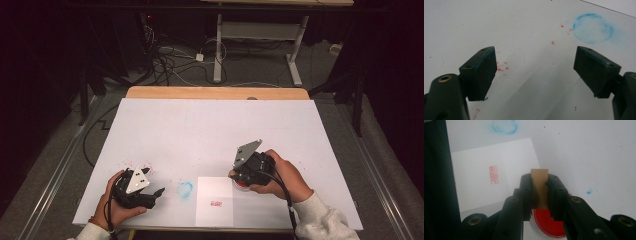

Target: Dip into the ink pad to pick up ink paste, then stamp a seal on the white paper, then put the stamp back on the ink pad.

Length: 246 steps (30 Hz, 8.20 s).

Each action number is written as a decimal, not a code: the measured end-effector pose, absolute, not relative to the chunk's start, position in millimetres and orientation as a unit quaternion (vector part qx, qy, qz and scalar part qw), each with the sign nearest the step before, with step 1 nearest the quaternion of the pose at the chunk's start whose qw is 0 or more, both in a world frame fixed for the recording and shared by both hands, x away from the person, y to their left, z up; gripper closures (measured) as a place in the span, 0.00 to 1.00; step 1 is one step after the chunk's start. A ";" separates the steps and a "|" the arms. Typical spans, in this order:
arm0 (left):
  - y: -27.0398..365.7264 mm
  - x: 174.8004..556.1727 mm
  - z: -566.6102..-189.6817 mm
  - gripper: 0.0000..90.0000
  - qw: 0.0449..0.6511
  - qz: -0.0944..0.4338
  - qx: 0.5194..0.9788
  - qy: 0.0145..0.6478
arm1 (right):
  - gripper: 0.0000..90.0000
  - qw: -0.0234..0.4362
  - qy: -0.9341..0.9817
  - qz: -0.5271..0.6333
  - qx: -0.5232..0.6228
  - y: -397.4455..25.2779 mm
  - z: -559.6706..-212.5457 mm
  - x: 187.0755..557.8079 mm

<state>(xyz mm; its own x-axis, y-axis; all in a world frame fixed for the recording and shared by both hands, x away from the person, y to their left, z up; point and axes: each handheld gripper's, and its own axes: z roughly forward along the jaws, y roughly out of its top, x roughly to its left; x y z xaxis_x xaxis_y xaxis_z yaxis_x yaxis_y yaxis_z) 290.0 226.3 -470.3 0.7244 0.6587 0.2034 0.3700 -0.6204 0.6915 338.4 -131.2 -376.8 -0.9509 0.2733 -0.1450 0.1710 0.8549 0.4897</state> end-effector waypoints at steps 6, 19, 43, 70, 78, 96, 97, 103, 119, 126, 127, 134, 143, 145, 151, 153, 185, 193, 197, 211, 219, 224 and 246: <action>225.4 290.3 -470.7 0.20 0.319 0.223 0.873 0.294 | 0.85 0.109 0.956 0.246 0.121 -136.6 -374.7 339.9; 225.9 290.7 -471.1 0.20 0.320 0.221 0.873 0.293 | 0.85 0.118 0.954 0.233 0.146 -148.5 -377.7 348.9; 224.6 289.8 -470.9 0.20 0.313 0.227 0.878 0.284 | 0.84 0.097 0.965 0.169 0.176 -152.7 -415.3 370.1; 221.1 289.7 -471.3 0.20 0.311 0.220 0.880 0.283 | 0.84 0.091 0.965 0.159 0.187 -148.0 -428.0 375.1; 220.9 289.9 -470.9 0.20 0.311 0.221 0.880 0.283 | 0.71 0.089 0.958 0.187 0.197 -153.4 -418.3 373.7; 221.5 289.9 -469.6 0.20 0.314 0.228 0.878 0.280 | 0.49 0.193 0.904 0.318 0.211 -162.9 -390.7 356.3; 221.7 289.8 -469.5 0.20 0.314 0.229 0.878 0.279 | 0.47 0.193 0.900 0.329 0.210 -164.5 -390.9 356.1; 222.2 289.8 -469.3 0.20 0.314 0.228 0.878 0.280 | 0.37 0.236 0.879 0.353 0.217 -170.6 -393.0 348.6; 223.8 291.3 -470.8 0.20 0.316 0.222 0.877 0.285 | 0.21 0.309 0.821 0.417 0.238 -176.4 -399.0 335.7; 227.0 291.8 -471.0 0.20 0.320 0.220 0.875 0.288 | 0.22 0.319 0.810 0.428 0.241 -177.8 -402.2 335.5; 226.9 291.7 -471.0 0.20 0.320 0.220 0.875 0.288 | 0.22 0.321 0.811 0.426 0.242 -177.3 -402.9 335.5; 226.3 291.3 -470.5 0.20 0.320 0.221 0.875 0.287 | 0.23 0.326 0.807 0.428 0.242 -179.1 -402.6 332.2; 226.0 291.0 -470.7 0.20 0.320 0.221 0.876 0.287 | 0.23 0.328 0.808 0.428 0.236 -180.5 -403.1 329.7; 226.1 290.7 -470.9 0.20 0.319 0.221 0.876 0.287 | 0.23 0.329 0.806 0.431 0.238 -181.1 -402.0 329.2; 226.5 290.9 -470.4 0.20 0.321 0.223 0.874 0.289 | 0.22 0.333 0.806 0.429 0.234 -183.3 -397.5 327.4; 226.5 290.6 -470.8 0.20 0.320 0.221 0.875 0.289 | 0.22 0.333 0.806 0.430 0.235 -184.9 -396.3 326.8; 219.1 289.1 -468.5 0.20 0.316 0.231 0.878 0.275 | 0.22 0.372 0.792 0.420 0.241 -224.3 -391.7 292.6; 219.1 288.7 -467.9 0.20 0.316 0.233 0.879 0.273 | 0.22 0.383 0.794 0.408 0.240 -231.0 -402.1 286.9; 219.4 288.5 -467.6 0.20 0.316 0.234 0.878 0.273 | 0.22 0.384 0.793 0.406 0.242 -234.4 -407.2 284.5; 218.8 288.1 -466.8 0.20 0.317 0.236 0.878 0.271 | 0.22 0.394 0.780 0.411 0.260 -255.3 -421.4 277.3; 218.7 289.1 -465.6 0.20 0.324 0.239 0.874 0.273 | 0.22 0.385 0.777 0.412 0.279 -265.8 -432.7 271.6; 219.2 290.1 -464.7 0.20 0.329 0.239 0.872 0.271 | 0.22 0.375 0.775 0.416 0.293 -272.9 -441.1 269.7; 219.6 285.0 -460.2 0.19 0.341 0.250 0.865 0.271 | 0.18 0.361 0.782 0.411 0.298 -278.8 -459.4 267.1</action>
<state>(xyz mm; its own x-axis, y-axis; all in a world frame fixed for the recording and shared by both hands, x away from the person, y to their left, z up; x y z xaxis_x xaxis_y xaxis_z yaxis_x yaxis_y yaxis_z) 285.0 219.6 -460.2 0.7287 0.6386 0.2473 0.2978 -0.6207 0.7253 267.1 -278.8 -459.4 -0.5616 0.7627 -0.3207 0.1684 0.4849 0.8582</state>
